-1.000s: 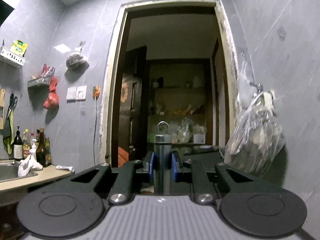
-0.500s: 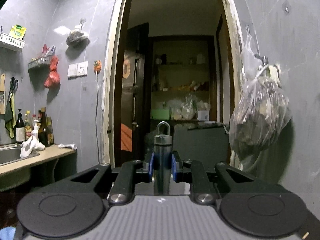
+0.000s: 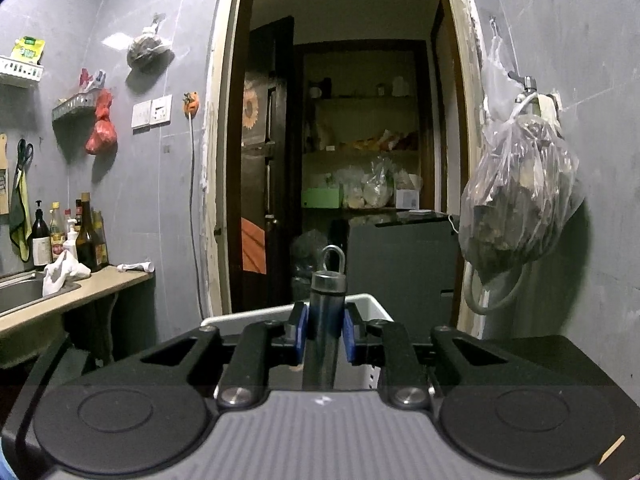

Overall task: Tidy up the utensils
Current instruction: 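Lift the dark metal flask with the right gripper and lower it into the caddy, then open the right gripper and move it back toward the utensil pile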

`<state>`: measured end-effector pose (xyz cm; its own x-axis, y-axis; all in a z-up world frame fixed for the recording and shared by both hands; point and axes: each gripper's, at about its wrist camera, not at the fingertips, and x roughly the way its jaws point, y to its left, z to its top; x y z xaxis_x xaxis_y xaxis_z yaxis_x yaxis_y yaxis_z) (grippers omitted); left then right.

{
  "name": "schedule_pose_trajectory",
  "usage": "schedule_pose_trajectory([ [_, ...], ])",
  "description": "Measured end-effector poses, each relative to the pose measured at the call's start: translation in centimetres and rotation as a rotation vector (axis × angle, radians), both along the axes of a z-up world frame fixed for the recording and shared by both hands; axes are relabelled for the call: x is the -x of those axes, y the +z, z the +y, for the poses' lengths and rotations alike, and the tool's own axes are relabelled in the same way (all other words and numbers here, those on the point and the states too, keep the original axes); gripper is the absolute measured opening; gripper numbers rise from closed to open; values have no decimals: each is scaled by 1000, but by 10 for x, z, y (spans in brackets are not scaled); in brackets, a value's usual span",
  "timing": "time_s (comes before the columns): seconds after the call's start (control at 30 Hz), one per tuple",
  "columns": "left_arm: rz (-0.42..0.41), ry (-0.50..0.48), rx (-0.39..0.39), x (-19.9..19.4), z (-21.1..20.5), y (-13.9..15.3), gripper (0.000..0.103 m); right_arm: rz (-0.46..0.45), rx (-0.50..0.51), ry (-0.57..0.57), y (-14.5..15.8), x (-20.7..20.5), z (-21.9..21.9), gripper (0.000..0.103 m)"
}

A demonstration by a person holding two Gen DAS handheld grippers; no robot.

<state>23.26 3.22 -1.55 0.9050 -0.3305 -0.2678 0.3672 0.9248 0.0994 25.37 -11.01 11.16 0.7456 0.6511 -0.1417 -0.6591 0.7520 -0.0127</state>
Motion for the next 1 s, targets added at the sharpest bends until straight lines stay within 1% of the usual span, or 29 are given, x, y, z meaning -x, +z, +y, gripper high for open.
schedule_pose_trajectory([
  [0.1,0,0,0,0,0,0,77,13,11,0,-2,-1,0,22],
  [0.2,0,0,-1,0,0,0,77,6,7,0,-2,1,-2,25],
  [0.3,1,0,-2,1,0,0,77,-9,-9,6,2,4,-5,34],
  [0.37,1,-1,-1,1,0,0,77,-20,-15,10,4,6,-8,38],
  [0.43,0,-1,-2,1,0,0,77,-34,-20,4,7,8,-11,51],
  [0.47,0,-1,-1,1,0,0,77,-46,-28,0,9,9,-14,55],
  [0.53,1,0,-1,1,0,1,77,-62,-39,-14,12,12,-20,68],
  [0.57,0,-1,-1,1,0,1,77,-68,-42,-26,14,12,-23,72],
  [0.63,1,-1,-1,1,0,1,77,-80,-49,-53,16,14,-31,86],
  [0.7,1,-1,-1,1,0,1,77,-85,-61,-87,16,15,-40,94],
  [0.77,1,-1,-1,1,0,0,77,-78,-70,-115,16,14,-48,97],
  [0.83,0,-1,-1,1,0,0,77,-57,-82,-147,14,12,-58,103],
  [1.0,1,-1,-1,1,0,0,77,47,-111,-231,2,-1,-85,103],
])
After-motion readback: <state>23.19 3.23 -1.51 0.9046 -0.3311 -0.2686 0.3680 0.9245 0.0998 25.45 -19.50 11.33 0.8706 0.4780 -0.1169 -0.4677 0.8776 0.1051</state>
